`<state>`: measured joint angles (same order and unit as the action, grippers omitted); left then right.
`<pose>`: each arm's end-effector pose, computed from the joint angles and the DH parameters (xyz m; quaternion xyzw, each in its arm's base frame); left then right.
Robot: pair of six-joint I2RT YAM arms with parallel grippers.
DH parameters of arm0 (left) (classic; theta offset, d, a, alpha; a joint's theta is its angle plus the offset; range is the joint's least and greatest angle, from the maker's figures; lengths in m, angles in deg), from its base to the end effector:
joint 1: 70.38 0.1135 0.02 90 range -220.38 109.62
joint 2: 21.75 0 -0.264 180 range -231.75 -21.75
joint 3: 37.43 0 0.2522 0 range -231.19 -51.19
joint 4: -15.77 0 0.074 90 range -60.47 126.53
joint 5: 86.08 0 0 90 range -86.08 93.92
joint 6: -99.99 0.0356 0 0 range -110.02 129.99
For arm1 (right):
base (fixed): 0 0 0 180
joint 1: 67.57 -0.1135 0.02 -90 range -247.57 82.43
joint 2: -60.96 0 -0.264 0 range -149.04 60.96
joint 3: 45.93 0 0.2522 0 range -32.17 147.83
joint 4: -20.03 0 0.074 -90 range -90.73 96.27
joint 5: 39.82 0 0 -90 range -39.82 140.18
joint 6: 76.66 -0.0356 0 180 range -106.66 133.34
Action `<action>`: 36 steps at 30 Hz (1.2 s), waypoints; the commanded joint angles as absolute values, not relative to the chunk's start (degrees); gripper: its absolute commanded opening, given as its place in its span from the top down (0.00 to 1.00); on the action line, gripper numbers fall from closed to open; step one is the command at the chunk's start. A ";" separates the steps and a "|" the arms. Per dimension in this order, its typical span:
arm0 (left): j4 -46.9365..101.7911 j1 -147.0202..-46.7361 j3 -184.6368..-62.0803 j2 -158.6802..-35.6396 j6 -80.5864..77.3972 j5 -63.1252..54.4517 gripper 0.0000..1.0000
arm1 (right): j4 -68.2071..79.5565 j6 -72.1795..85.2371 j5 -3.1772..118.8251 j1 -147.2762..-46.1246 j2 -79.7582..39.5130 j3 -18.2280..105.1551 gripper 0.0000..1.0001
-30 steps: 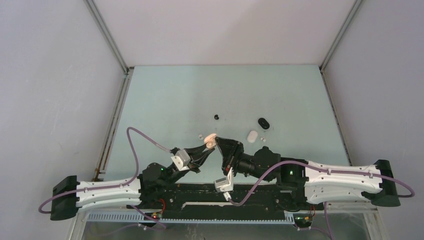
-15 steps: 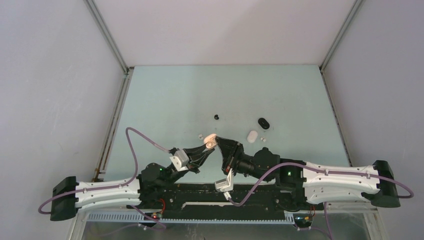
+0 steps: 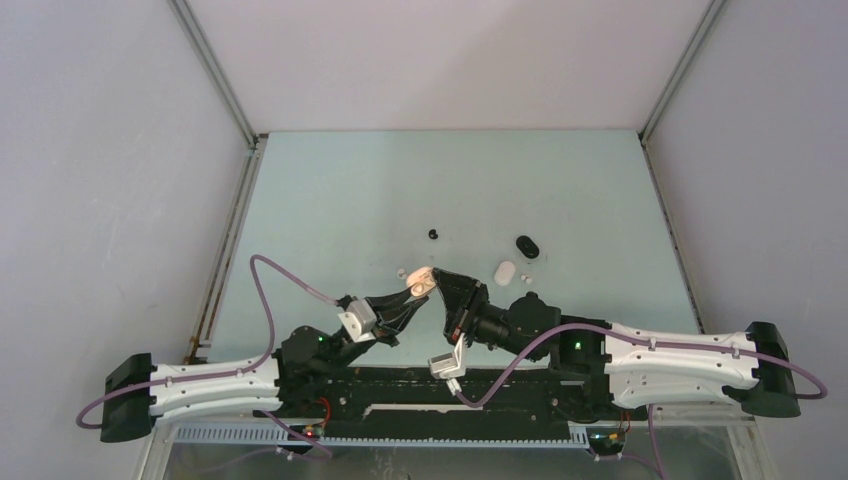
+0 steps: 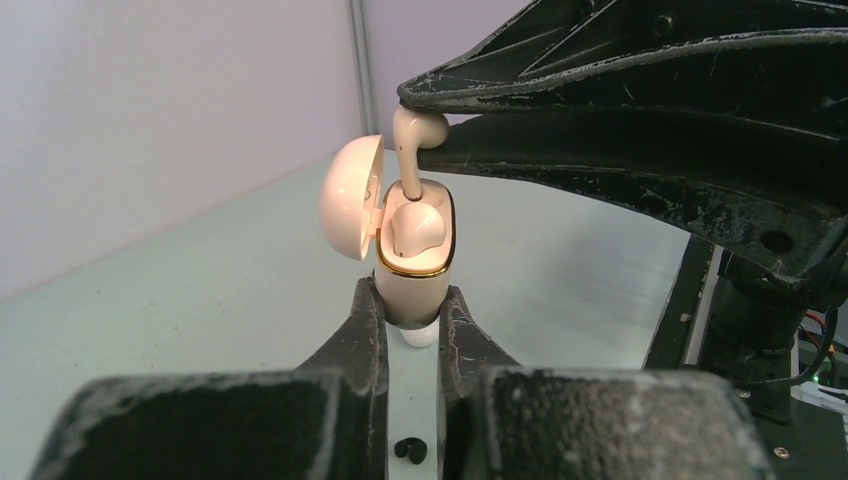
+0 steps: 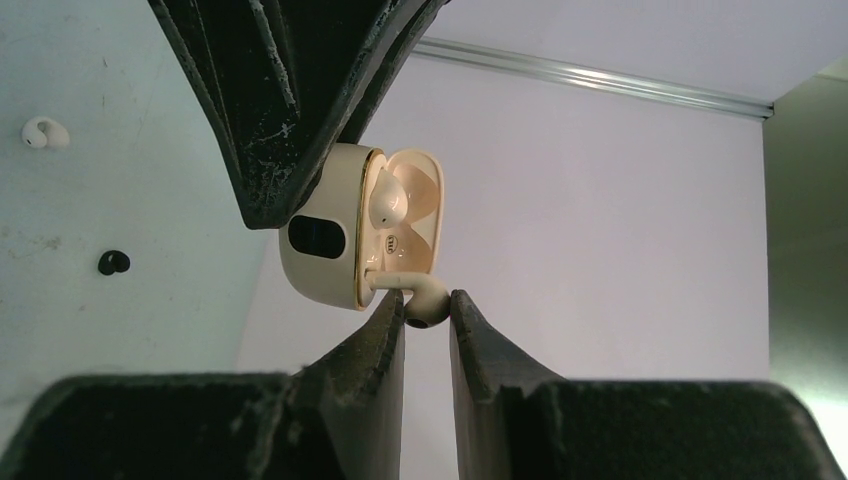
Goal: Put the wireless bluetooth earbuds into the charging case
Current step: Place the charging case down.
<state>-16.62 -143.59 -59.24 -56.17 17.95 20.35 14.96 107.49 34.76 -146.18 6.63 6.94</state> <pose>0.0530 -0.1408 0.2443 0.2816 0.5084 -0.3673 0.7262 0.0539 0.2195 0.3092 -0.7324 0.1358 -0.1884 0.6401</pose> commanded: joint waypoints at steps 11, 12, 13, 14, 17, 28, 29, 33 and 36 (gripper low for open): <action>-22.92 -143.92 -60.04 -56.18 17.29 21.58 1.00 | 12.12 111.59 30.78 -145.96 4.53 6.94 1.00; -23.08 -143.92 -59.94 -56.20 17.28 21.53 1.00 | 12.12 111.82 30.50 -146.04 4.32 6.94 1.00; -23.14 -143.94 -59.90 -56.21 17.30 21.65 1.00 | 12.00 112.01 30.17 -146.06 4.21 6.94 0.98; -23.31 -143.94 -59.81 -56.27 17.36 21.80 1.00 | 11.69 112.16 29.89 -146.04 4.18 6.94 0.97; -23.50 -143.93 -59.56 -56.29 17.49 22.13 1.00 | 10.68 112.23 29.41 -145.98 4.26 6.94 0.89; -23.66 -143.92 -59.16 -56.55 17.38 22.26 1.00 | 8.45 112.63 29.11 -146.70 4.62 6.99 0.64; -23.71 -143.90 -59.18 -56.62 17.44 22.30 1.00 | 8.52 112.72 29.14 -146.82 4.62 7.00 0.62; -24.11 -143.94 -59.21 -57.05 17.65 22.24 1.00 | 7.95 112.76 29.14 -147.16 4.66 7.03 0.56; -24.42 -143.89 -59.27 -57.65 17.60 22.08 1.00 | 8.27 112.67 29.02 -147.54 4.45 7.03 0.52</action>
<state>-18.57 -143.59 -58.76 -57.48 17.54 21.88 9.76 112.80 29.93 -146.77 4.71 6.92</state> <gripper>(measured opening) 0.112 0.456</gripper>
